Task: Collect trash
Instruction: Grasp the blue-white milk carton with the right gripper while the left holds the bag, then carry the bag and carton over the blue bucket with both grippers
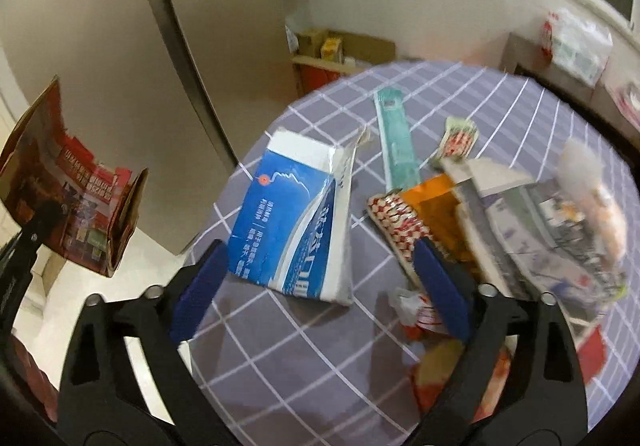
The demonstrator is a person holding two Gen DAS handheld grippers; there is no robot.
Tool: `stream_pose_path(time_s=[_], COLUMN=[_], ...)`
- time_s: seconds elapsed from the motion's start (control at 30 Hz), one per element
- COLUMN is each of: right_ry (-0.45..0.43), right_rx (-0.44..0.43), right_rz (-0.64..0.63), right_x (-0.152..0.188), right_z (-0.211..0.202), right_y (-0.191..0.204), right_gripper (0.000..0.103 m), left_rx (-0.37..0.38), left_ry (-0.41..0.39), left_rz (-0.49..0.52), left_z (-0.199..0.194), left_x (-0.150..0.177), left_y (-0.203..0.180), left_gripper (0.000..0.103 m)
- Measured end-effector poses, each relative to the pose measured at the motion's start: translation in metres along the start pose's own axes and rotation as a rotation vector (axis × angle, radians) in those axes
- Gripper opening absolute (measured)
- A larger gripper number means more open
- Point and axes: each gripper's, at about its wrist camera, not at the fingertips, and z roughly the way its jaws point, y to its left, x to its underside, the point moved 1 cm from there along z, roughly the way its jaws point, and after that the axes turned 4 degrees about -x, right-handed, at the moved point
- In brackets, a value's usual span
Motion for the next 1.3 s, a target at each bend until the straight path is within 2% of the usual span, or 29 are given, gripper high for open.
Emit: stream_pose_path(time_s=[0.13,0.23,0.3,0.33,0.37,0.4,0.47,0.63,0.9,1.07,1.3], right_ry=[0.041,0.053,0.057,0.047,0.040,0.037,0.044,0.005,-0.056,-0.066,-0.043], right_rx=[0.022,0.038,0.040,0.048,0.047,0.034,0.012,0.038,-0.010,-0.062,-0.162], right_rz=[0.041,0.043,0.035,0.027,0.025,0.034,0.054,0.042,0.030,-0.008,-0.067], right_x=[-0.003,-0.004,-0.003,-0.003,-0.004,-0.004,-0.005,-0.002,-0.001,-0.006,-0.011], right_z=[0.020,0.028,0.032,0.032,0.033,0.032,0.032,0.021,-0.007,-0.008,0.004], right_y=[-0.008,-0.008,-0.006,-0.005,-0.005,-0.006,-0.008,-0.008,0.005,0.032,0.092], right_gripper=[0.068,0.066,0.059,0.048,0.031,0.028,0.027,0.024,0.024,0.024,0.024], left_rx=[0.008,0.012,0.013,0.013,0.013,0.010,0.007,-0.005,-0.049,-0.102,-0.173], left_ry=[0.027,0.048,0.051,0.051,0.051,0.052,0.052,0.045,0.018,0.007,0.018], left_rz=[0.007,0.005,0.008,0.010,0.012,0.013,0.013,0.013,-0.006,-0.030,-0.072], left_z=[0.015,0.024,0.026,0.026,0.026,0.025,0.025,0.019,0.002,-0.007,-0.003], left_x=[0.003,0.006,0.007,0.008,0.009,0.009,0.008,0.008,0.012,0.012,0.011], left_y=[0.002,0.004,0.005,0.005,0.005,0.004,0.003,0.006,0.018,0.039,0.076], left_gripper=[0.003,0.003,0.003,0.003,0.003,0.003,0.003,0.003,0.003,0.003,0.003])
